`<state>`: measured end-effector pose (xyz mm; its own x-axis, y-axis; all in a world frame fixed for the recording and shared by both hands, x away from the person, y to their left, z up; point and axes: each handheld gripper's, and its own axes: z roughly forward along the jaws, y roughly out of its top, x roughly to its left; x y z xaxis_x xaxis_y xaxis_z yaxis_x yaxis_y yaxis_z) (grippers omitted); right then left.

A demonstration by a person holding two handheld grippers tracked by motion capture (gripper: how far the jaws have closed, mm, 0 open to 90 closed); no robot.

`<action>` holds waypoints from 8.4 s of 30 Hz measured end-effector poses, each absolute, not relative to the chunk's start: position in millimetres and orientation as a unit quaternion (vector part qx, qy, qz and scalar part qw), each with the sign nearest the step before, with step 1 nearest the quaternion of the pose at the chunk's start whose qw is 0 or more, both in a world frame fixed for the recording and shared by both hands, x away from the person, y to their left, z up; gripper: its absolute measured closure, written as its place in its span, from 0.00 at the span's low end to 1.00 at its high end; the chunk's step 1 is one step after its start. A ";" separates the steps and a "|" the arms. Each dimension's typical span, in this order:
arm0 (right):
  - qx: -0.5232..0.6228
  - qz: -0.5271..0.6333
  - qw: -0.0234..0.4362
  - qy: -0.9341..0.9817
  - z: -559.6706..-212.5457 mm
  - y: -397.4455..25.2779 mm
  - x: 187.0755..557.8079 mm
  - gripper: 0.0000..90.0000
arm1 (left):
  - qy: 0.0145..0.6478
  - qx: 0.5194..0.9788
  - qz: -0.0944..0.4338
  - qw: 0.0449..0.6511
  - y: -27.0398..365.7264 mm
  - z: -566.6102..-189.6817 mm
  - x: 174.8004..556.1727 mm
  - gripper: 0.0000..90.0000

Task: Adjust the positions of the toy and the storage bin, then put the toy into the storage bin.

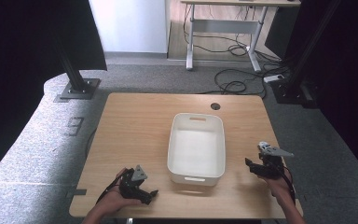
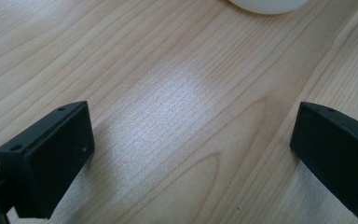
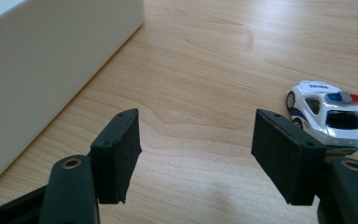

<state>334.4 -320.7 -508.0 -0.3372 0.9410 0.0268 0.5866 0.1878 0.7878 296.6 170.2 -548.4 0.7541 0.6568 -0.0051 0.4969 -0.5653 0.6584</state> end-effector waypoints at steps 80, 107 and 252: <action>0.596 0.328 0.289 0.674 -527.8 -372.5 371.4 0.39 | 0.329 0.877 0.120 0.329 170.0 -548.2 296.9 0.00; 0.590 0.325 0.297 0.677 -528.6 -372.3 391.4 0.38 | 0.328 0.877 0.121 0.331 170.3 -548.4 296.8 0.00; 0.553 0.400 0.260 0.683 -481.6 -363.6 373.1 0.56 | 0.327 0.877 0.120 0.330 170.2 -548.3 297.1 0.00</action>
